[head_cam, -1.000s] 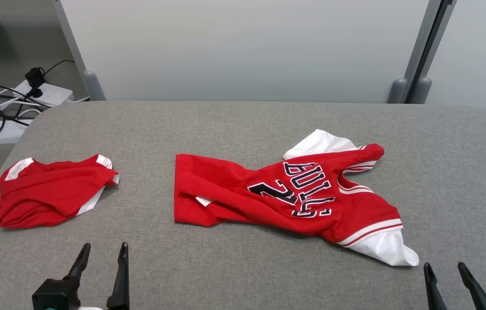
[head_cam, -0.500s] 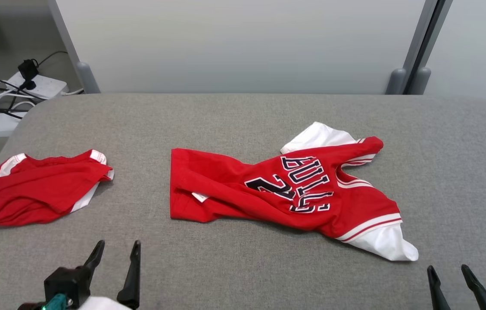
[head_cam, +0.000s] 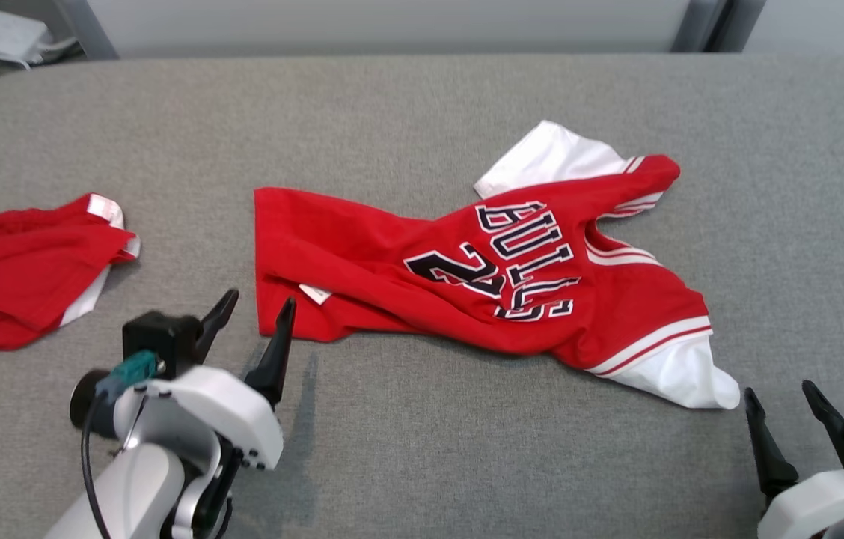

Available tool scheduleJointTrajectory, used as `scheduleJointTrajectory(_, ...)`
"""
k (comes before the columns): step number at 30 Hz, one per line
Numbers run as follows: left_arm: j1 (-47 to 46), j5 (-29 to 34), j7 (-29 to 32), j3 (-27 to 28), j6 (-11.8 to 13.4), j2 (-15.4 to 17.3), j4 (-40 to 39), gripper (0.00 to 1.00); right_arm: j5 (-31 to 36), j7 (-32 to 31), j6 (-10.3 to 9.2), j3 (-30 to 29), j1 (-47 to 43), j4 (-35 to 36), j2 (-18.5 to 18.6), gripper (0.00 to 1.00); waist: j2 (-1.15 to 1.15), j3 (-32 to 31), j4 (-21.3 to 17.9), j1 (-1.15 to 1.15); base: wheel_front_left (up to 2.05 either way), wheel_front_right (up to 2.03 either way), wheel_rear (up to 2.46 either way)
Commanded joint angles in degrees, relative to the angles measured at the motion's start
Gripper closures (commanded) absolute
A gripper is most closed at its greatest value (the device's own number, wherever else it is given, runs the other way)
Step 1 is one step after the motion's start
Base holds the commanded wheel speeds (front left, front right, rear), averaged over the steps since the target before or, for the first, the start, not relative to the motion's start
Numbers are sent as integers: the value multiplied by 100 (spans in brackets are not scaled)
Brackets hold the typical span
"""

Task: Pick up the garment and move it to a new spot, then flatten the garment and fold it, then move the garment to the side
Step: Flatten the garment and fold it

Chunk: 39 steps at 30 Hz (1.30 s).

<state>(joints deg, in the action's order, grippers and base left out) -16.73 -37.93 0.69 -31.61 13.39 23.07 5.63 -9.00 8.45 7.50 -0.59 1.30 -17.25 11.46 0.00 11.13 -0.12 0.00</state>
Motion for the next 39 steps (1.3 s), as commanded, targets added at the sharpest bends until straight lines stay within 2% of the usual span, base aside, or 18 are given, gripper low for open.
scheduleJointTrajectory(1, -392, -18, 2, 211, -62, 116, -45, 0, 27, 78, -1, 182, 158, 39, 142, 0, 0, 269, -66, 0, 0, 0, 0)
scheduleJointTrajectory(6, -926, -100, 149, 166, -328, 21, 392, 0, -73, 192, -1, 382, 428, -254, 108, 0, 0, 500, -120, 0, 0, 0, 0)
scheduleJointTrajectory(13, -1330, -238, 278, 217, -498, -19, 949, 0, -234, 341, -1, 754, 715, -610, 52, 0, 0, 628, -228, 0, 0, 0, 0)
scheduleJointTrajectory(28, -1700, -571, 190, 420, -823, -45, 1933, 0, -495, 530, -1, 1292, 1084, -1039, 77, 0, 0, 762, -337, 0, 0, 0, 0)
scheduleJointTrajectory(39, -1795, -872, 169, 414, -1231, -222, 2451, 0, -775, 555, -1, 1633, 1148, -1184, 197, 0, 0, 723, -308, 0, 0, 0, 0)
